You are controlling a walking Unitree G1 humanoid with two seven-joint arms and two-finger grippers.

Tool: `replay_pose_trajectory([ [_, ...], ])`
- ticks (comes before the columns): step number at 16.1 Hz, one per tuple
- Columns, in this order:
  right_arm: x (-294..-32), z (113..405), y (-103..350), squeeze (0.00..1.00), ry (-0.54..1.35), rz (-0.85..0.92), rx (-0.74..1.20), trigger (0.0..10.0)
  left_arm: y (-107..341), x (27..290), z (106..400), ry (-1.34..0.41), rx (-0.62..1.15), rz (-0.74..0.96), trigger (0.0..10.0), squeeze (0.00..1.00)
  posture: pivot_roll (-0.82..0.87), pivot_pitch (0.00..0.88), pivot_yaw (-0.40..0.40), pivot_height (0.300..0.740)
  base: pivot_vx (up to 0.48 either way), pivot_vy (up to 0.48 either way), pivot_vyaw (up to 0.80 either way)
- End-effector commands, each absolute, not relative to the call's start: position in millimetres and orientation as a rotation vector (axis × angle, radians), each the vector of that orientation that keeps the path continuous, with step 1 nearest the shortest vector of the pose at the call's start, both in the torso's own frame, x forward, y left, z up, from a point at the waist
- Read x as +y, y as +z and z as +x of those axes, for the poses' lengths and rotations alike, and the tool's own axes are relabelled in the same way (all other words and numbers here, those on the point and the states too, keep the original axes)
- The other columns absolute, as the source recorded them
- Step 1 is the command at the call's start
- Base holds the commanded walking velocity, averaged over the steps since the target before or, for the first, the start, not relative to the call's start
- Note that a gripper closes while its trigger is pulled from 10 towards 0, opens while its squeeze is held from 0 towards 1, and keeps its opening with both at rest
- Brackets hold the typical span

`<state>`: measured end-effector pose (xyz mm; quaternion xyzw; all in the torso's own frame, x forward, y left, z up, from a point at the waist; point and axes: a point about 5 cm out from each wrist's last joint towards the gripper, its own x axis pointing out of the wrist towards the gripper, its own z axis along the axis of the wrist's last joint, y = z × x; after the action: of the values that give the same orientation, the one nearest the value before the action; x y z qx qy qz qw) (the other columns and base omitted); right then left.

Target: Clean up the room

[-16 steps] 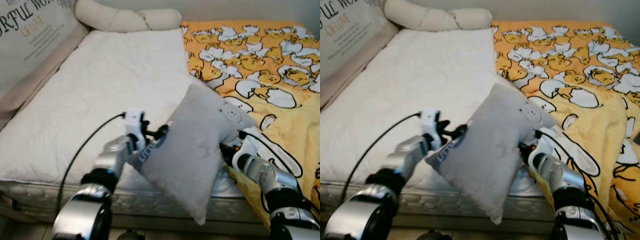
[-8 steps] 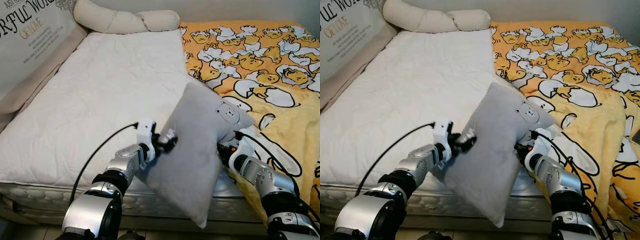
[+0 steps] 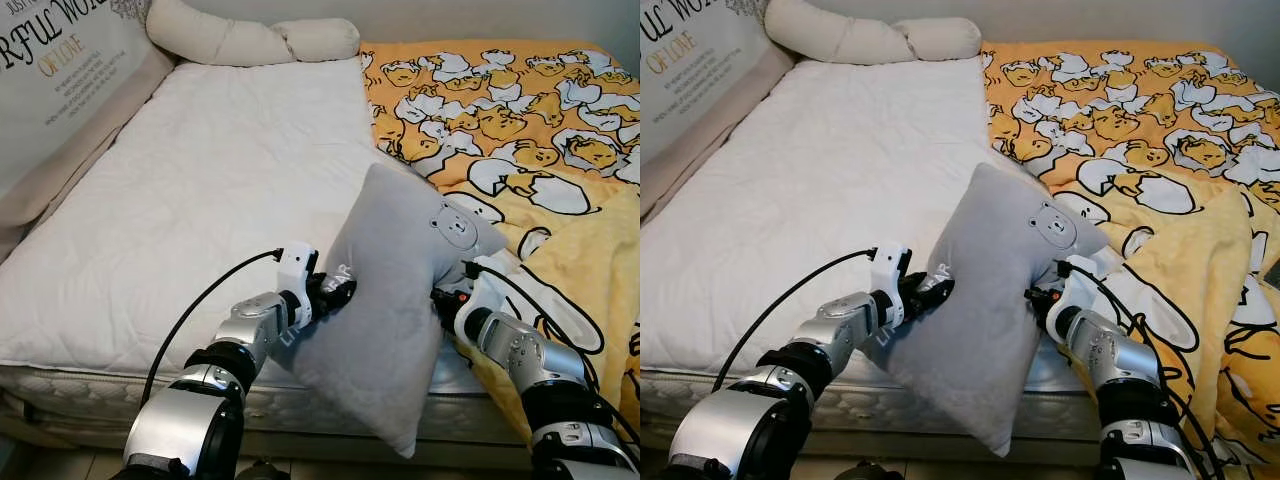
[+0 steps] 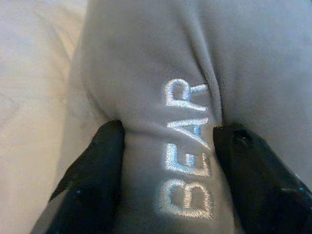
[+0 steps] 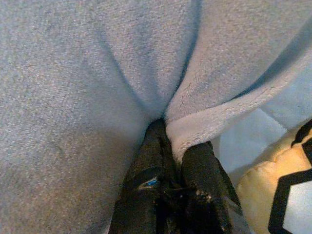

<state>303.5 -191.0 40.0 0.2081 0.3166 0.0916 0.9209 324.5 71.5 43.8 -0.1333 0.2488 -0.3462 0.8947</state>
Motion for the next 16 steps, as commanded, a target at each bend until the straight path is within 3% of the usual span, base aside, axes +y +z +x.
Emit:
replay_pose_trajectory([
  [1,-167.5,310.4,45.3,0.00,0.288,0.436,0.650,0.0,44.3,62.1,321.8,-0.771,0.558,-0.332,0.0,0.00,-0.02,0.000,0.062,0.740,0.000,0.000,0.00],
  [3,-164.8,311.6,45.9,0.00,0.297,0.440,0.648,0.0,45.3,60.8,320.3,-0.805,0.605,-0.420,0.0,0.00,-0.01,0.000,0.057,0.740,0.000,0.000,0.00],
  [10,-151.5,321.2,53.5,0.00,0.351,0.437,0.630,0.0,41.0,69.4,320.1,-0.782,0.608,-0.281,0.0,0.00,0.02,0.000,0.039,0.740,0.000,0.000,0.00],
  [16,-127.0,329.7,71.1,0.00,0.396,0.482,0.554,0.0,45.3,86.5,322.1,-0.721,0.581,-0.415,0.0,0.00,0.03,0.000,0.039,0.740,0.000,0.000,0.00],
])
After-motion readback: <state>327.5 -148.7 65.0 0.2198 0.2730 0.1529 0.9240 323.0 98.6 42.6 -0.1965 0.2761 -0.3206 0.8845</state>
